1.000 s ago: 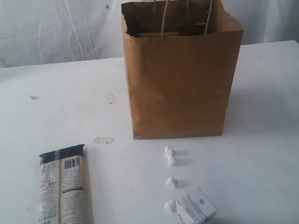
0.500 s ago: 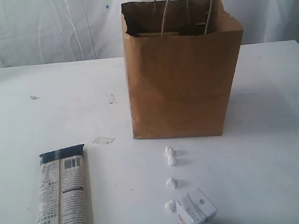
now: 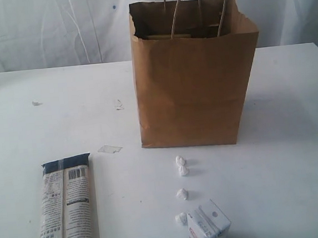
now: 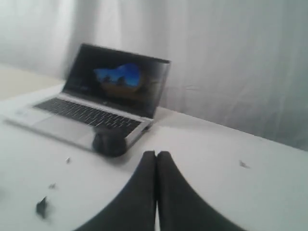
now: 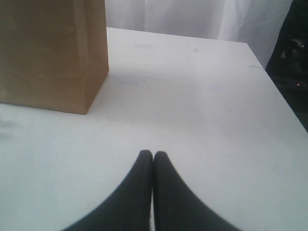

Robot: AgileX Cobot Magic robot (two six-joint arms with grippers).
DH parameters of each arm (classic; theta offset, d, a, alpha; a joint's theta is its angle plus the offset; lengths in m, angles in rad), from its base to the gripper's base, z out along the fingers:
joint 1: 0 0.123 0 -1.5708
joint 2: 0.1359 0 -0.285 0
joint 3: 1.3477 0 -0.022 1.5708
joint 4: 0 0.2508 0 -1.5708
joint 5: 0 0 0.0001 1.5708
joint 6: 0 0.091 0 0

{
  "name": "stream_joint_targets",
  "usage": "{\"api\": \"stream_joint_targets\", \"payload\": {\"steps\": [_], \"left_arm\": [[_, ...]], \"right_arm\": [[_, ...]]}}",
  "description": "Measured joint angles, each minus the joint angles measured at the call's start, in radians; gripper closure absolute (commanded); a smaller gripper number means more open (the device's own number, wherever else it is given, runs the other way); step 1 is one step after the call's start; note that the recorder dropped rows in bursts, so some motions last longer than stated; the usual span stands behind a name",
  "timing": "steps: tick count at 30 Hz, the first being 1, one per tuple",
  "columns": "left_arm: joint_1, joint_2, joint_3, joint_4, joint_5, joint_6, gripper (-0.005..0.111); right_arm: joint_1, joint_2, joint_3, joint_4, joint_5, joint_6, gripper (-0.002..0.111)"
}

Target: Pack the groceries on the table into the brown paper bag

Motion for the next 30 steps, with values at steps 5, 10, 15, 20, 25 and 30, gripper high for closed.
{"api": "stream_joint_targets", "payload": {"steps": [5,10,15,20,25,30], "left_arm": [[0.0,0.0,0.0,-0.142,0.175,-0.047,0.107],[0.0,0.0,0.0,-0.164,0.195,-0.051,0.107],[0.0,0.0,0.0,-0.168,0.197,-0.051,0.107],[0.0,0.0,0.0,-0.169,0.201,-0.051,0.107],[0.0,0.0,0.0,-0.171,0.189,-0.051,0.107],[0.0,0.0,0.0,-0.274,0.136,-0.051,0.107]], "right_arm": [[0.0,0.0,0.0,0.0,0.0,0.0,0.108],[0.0,0.0,0.0,0.0,0.0,0.0,0.108],[0.0,0.0,0.0,0.0,0.0,0.0,0.108],[0.0,0.0,0.0,0.0,0.0,0.0,0.108],[0.0,0.0,0.0,-0.007,0.0,0.0,0.108],[0.0,0.0,0.0,-0.204,0.0,-0.059,0.108]]}}
